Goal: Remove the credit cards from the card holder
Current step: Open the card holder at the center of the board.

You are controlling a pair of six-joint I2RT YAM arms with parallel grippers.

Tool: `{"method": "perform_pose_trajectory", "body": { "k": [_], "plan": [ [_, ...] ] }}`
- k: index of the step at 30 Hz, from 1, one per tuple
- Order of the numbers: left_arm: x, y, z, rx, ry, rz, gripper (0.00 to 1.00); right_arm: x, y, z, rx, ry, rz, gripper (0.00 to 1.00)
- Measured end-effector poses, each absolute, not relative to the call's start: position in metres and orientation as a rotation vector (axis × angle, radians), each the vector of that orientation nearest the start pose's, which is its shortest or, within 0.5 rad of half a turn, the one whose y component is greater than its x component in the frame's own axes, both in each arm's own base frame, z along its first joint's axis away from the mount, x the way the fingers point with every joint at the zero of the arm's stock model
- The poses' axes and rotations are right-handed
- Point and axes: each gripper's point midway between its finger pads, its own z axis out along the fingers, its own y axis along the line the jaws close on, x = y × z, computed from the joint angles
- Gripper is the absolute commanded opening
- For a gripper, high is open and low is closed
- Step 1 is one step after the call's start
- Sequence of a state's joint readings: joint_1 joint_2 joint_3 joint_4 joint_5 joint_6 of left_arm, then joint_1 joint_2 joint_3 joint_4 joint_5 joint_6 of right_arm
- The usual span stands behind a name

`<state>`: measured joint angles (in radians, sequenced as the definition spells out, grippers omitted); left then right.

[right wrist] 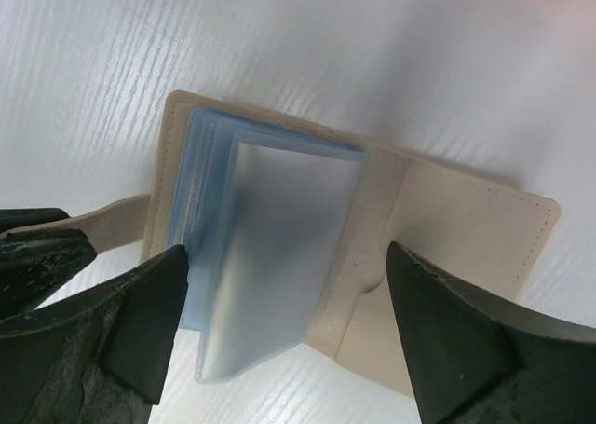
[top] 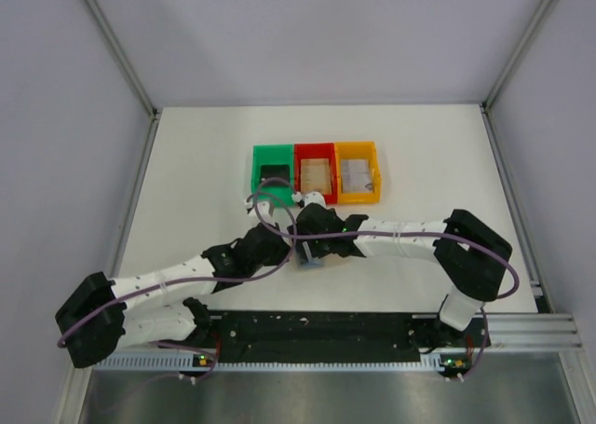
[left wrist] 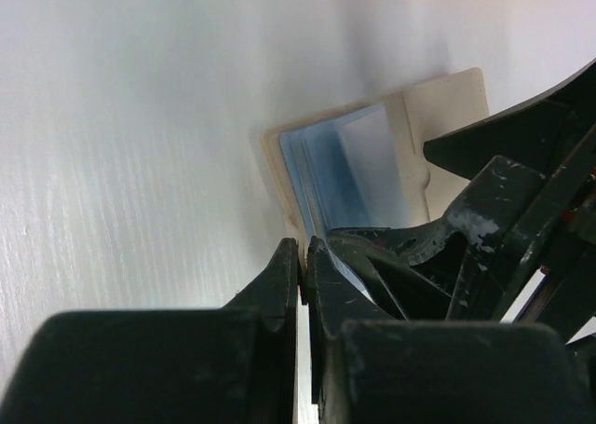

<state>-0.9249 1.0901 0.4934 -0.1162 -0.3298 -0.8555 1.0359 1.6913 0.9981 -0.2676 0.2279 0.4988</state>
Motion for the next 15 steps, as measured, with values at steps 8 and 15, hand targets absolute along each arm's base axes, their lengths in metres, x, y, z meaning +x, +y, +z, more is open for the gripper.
{"method": "perform_pose_trajectory", "body": {
  "k": [8, 15],
  "plan": [
    [0.204, -0.224, 0.073, -0.095, 2.308, -0.562, 0.0, 0.226, 0.316, 0.043, -0.552, 2.44, 0.244, 0.68],
    [0.205, -0.22, 0.072, -0.103, 2.3, -0.545, 0.0, 0.231, 0.303, 0.058, -0.514, 2.415, 0.209, 0.57]
  ]
}}
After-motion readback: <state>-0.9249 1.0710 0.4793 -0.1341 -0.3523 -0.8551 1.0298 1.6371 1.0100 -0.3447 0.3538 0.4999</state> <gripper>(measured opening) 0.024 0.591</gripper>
